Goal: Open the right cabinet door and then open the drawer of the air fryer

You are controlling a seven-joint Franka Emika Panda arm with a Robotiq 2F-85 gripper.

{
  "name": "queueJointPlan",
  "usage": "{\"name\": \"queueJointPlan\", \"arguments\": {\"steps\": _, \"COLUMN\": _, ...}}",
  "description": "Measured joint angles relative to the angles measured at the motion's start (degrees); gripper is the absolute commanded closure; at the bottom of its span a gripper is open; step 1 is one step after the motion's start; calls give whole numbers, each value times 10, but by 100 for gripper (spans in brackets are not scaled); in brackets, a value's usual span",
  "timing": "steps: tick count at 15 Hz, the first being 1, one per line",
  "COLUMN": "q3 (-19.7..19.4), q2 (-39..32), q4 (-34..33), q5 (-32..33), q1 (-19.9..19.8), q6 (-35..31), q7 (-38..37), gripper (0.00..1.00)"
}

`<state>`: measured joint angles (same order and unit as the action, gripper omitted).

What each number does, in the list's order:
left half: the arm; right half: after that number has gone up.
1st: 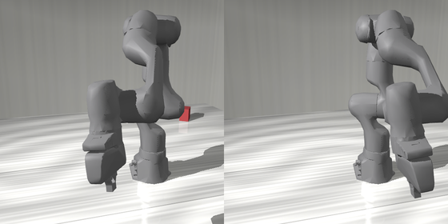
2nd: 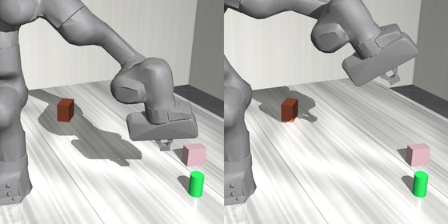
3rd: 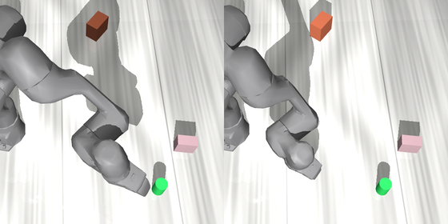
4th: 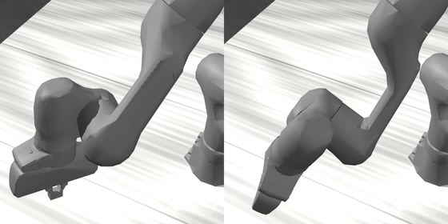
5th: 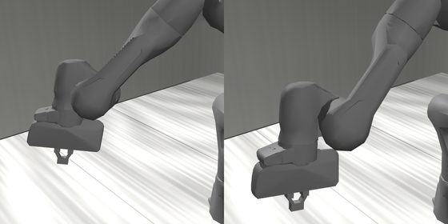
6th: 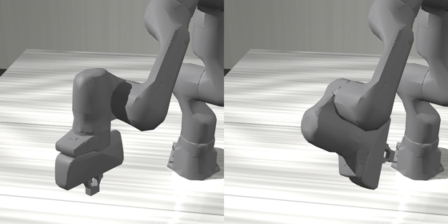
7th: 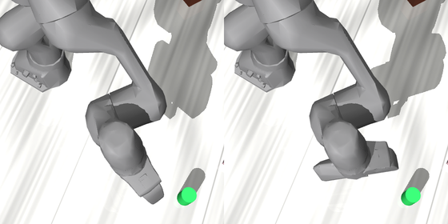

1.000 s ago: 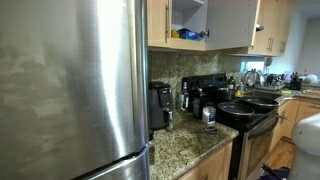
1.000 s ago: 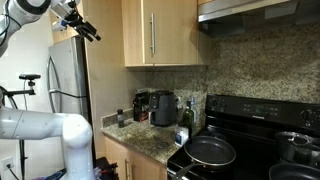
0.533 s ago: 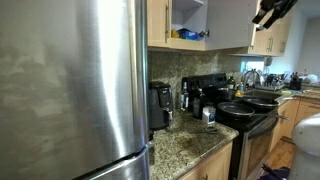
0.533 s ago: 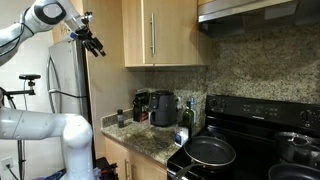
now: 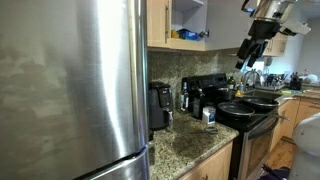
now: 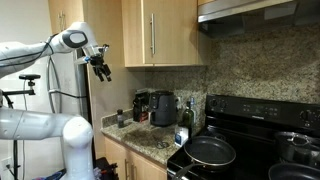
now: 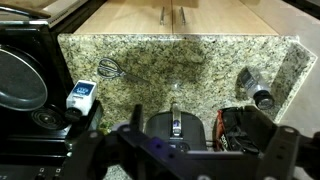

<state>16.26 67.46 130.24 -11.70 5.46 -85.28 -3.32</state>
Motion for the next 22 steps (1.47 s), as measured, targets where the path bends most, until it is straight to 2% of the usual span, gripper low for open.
{"name": "queueJointPlan", "arguments": {"steps": 4, "q3": 8, "q2": -15, "q4": 14, "q5": 2, "q1": 2, "q6": 7, "q7": 0, "gripper": 0}}
{"name": "queueJointPlan", "arguments": {"steps": 7, "q3": 38, "q2": -85, "q4": 57, "q5": -9, "q1": 2, "q6": -20, "q7": 0, "gripper": 0}}
{"name": "queueJointPlan", "arguments": {"steps": 10, "q3": 59, "q2": -180, "q4": 72, "q5": -14, "q1": 2, "q6": -115, "q7": -4, "gripper": 0}}
{"name": "queueJointPlan", "arguments": {"steps": 13, "q3": 63, "q2": -253, "q4": 73, "q5": -14, "q1": 6, "q6": -220, "q7": -23, "gripper": 0}}
{"name": "queueJointPlan", "arguments": {"steps": 16, "q3": 63, "q2": -265, "q4": 72, "q5": -14, "q1": 10, "q6": -232, "q7": -28, "gripper": 0}}
{"name": "queueJointPlan", "arguments": {"steps": 19, "q3": 61, "q2": -271, "q4": 79, "q5": 26, "q1": 15, "q6": -241, "q7": -55, "gripper": 0}}
{"name": "queueJointPlan", "arguments": {"steps": 22, "q3": 68, "q2": -312, "q4": 119, "q5": 49, "q1": 16, "q6": -346, "q7": -76, "gripper": 0}}
